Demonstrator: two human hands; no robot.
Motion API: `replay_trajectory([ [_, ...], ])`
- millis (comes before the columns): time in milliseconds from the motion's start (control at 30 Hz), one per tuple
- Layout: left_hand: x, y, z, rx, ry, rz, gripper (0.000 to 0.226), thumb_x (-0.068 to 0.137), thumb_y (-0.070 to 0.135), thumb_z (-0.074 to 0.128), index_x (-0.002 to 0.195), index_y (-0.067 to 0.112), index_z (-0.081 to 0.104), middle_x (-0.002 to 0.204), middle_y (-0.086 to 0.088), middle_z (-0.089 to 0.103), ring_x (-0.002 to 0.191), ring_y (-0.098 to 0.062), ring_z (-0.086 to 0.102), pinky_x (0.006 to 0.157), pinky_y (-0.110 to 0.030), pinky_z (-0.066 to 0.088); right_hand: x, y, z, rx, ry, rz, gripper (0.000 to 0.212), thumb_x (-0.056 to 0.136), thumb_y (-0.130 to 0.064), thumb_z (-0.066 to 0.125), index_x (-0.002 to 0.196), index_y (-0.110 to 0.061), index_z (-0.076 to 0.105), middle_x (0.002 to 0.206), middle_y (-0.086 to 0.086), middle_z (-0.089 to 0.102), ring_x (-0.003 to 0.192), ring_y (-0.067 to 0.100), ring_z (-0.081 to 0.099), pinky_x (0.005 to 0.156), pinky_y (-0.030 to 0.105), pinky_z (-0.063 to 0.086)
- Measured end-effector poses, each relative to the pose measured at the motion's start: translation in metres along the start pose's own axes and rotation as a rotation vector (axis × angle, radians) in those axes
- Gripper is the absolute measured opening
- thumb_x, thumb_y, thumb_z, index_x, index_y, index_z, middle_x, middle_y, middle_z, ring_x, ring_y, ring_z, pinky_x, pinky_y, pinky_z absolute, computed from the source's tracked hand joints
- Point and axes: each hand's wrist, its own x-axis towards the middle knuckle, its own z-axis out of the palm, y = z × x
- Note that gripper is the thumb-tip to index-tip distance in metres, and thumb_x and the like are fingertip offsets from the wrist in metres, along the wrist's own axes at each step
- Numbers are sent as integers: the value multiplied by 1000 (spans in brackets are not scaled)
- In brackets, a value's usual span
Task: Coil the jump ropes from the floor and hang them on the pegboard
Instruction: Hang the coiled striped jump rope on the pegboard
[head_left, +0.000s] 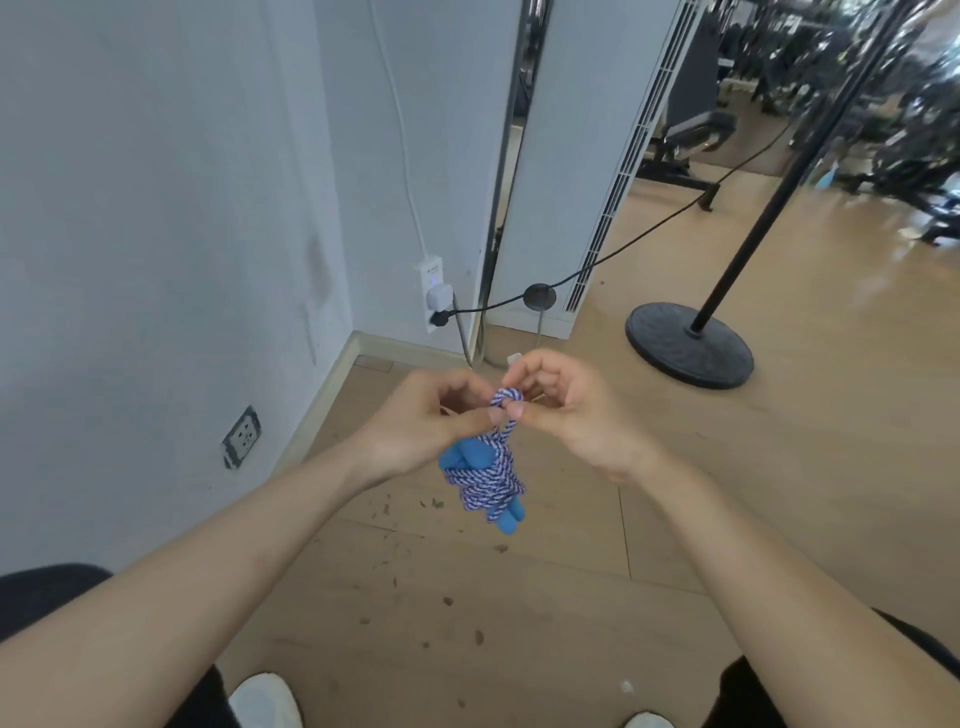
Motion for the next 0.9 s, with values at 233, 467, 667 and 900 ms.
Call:
replay_trajectory([
  [233,-3,7,-22,30,52,-12,5,94,14,68,89,14,67,77,6,66,71,-6,59,70,-19,47,17,5,17,-100,85,-21,18,84,4,72,95,-9,67,83,9,67,74,13,59,71,25,50],
  [467,-18,30,-54,65,240,-35,10,97,11,63,87,14,63,72,2,61,67,-14,51,67,-28,43,48,-17,35,-31,94,-50,18,82,-2,77,90,-17,70,87,9,74,77,11,66,76,22,53],
  [667,-14,79,-91,144,458,24,6,98,10,60,92,13,61,77,-1,61,59,-2,54,63,-20,45,96,-81,40,189,58,-94,14,85,4,72,99,2,70,87,18,72,71,14,67,69,27,59],
  [900,-4,150,-132,220,709,93,5,99,15,58,96,14,61,80,3,61,61,-7,56,64,-25,48,146,-156,45,197,-99,-169,11,89,-1,69,91,-11,73,81,10,74,73,15,70,74,27,59],
])
